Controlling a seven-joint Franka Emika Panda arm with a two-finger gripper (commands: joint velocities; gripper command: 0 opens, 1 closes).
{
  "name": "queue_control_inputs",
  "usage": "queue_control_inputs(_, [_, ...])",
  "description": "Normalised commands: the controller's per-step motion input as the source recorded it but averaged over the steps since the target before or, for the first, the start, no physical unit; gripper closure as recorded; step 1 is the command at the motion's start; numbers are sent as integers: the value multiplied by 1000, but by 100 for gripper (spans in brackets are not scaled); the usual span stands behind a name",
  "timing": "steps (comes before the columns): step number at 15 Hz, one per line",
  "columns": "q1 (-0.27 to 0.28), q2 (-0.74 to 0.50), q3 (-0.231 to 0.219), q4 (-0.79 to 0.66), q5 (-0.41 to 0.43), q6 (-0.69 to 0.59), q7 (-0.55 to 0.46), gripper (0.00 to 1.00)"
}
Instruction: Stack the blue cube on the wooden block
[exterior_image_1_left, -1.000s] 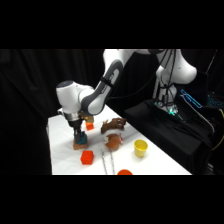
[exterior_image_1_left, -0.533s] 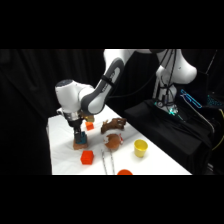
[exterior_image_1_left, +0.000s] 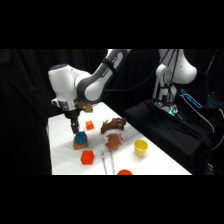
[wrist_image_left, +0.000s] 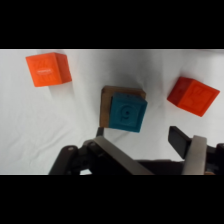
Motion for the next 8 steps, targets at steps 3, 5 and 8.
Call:
queue_control_inputs(3, [7, -260, 34, 54, 39, -325, -157, 0])
queue_control_inputs(5, [21, -208, 14, 116, 9, -426, -126, 0])
queue_control_inputs(8, [4, -161, 21, 146, 37, -431, -113, 0])
